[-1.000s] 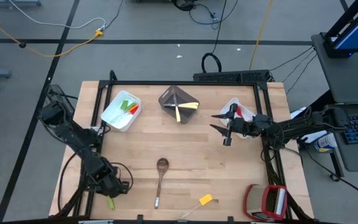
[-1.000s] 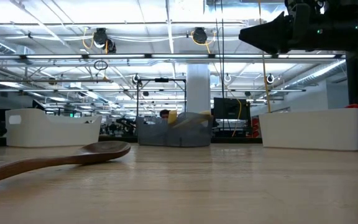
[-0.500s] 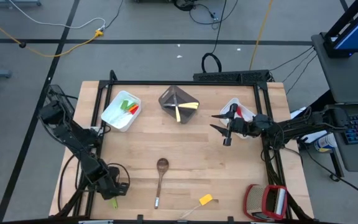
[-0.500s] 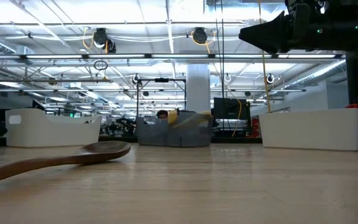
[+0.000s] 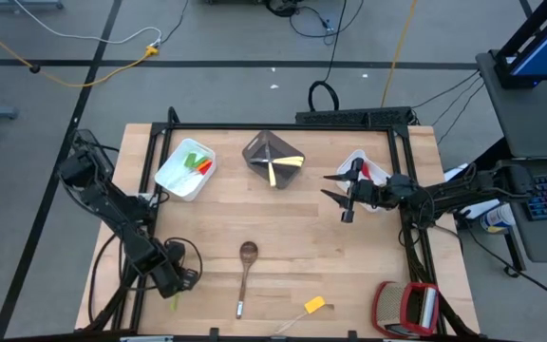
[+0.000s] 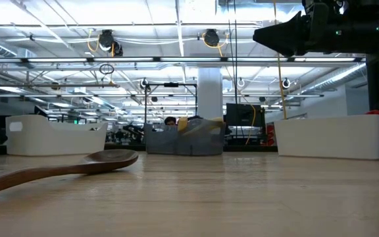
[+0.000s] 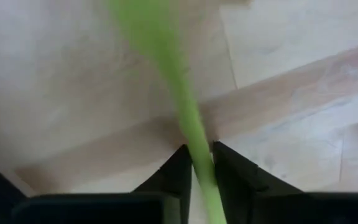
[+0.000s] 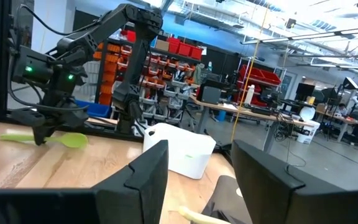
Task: Pick & Place Kitchen Items
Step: Put the green serving spoon into the right white bin
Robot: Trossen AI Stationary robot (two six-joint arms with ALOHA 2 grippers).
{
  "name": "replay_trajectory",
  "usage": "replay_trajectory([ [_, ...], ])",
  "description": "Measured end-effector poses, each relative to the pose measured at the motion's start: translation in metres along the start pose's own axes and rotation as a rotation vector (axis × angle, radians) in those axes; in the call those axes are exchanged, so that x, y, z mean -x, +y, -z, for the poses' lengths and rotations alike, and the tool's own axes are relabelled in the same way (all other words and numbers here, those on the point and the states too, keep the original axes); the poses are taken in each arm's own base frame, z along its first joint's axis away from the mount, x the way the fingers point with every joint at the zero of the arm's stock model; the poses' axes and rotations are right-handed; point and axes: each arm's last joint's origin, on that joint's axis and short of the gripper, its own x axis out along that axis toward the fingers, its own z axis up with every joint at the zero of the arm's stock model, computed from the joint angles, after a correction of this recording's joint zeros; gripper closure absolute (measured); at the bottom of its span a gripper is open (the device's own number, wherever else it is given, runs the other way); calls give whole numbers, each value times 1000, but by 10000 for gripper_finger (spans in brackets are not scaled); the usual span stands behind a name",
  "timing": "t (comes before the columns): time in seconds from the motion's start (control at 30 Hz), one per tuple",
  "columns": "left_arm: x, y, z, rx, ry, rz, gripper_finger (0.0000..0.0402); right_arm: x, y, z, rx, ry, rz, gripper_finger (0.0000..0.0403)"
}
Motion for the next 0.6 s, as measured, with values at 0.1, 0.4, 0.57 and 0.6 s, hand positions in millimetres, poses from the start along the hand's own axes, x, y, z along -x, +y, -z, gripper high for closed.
replay_trajectory([
  [0.1, 0, 0, -2, -48, -22, -1, 359, 0, 0, 0, 1, 5, -1, 234],
  [0.4, 0, 1, -2, -90, -51, 3, 332, 0, 1, 3, 3, 36, -9, 234],
  [0.57, 0, 2, -1, -179, -116, 37, 319, 0, 1, 5, 5, 55, -14, 234],
  [0.6, 0, 2, -1, -187, -124, 40, 318, 0, 1, 5, 4, 55, -14, 234],
])
